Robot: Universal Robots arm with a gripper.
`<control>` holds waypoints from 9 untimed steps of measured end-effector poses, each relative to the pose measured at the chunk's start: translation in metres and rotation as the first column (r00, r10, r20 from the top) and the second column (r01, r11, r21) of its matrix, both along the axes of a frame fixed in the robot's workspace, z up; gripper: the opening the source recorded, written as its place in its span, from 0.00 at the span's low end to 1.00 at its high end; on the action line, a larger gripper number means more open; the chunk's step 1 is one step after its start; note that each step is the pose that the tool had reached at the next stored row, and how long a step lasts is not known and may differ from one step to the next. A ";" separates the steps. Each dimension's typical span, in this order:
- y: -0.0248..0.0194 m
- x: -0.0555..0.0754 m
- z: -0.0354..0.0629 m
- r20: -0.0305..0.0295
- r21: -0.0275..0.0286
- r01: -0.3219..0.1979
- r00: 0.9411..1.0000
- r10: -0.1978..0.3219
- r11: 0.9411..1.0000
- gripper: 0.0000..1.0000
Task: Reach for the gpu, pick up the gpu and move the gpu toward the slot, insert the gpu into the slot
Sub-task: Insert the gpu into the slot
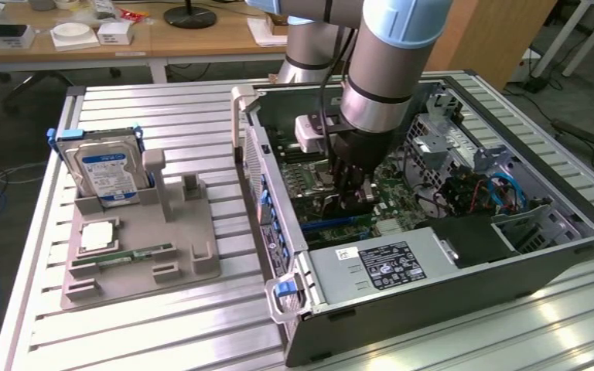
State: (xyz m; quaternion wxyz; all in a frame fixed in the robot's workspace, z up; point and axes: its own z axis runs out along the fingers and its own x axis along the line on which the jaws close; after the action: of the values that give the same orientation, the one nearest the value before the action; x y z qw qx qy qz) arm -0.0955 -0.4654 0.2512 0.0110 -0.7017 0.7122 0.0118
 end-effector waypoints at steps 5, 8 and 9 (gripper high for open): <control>0.0000 0.000 0.0000 0.000 0.000 0.000 1.000 0.000 1.000 0.26; 0.0000 0.000 -0.0013 0.000 0.000 0.000 1.000 0.000 1.000 0.26; 0.0000 0.000 -0.0017 0.000 0.000 0.000 1.000 0.000 1.000 0.26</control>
State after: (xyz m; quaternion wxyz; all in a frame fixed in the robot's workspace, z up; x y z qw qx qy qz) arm -0.0956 -0.4654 0.2495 0.0109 -0.7017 0.7123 0.0117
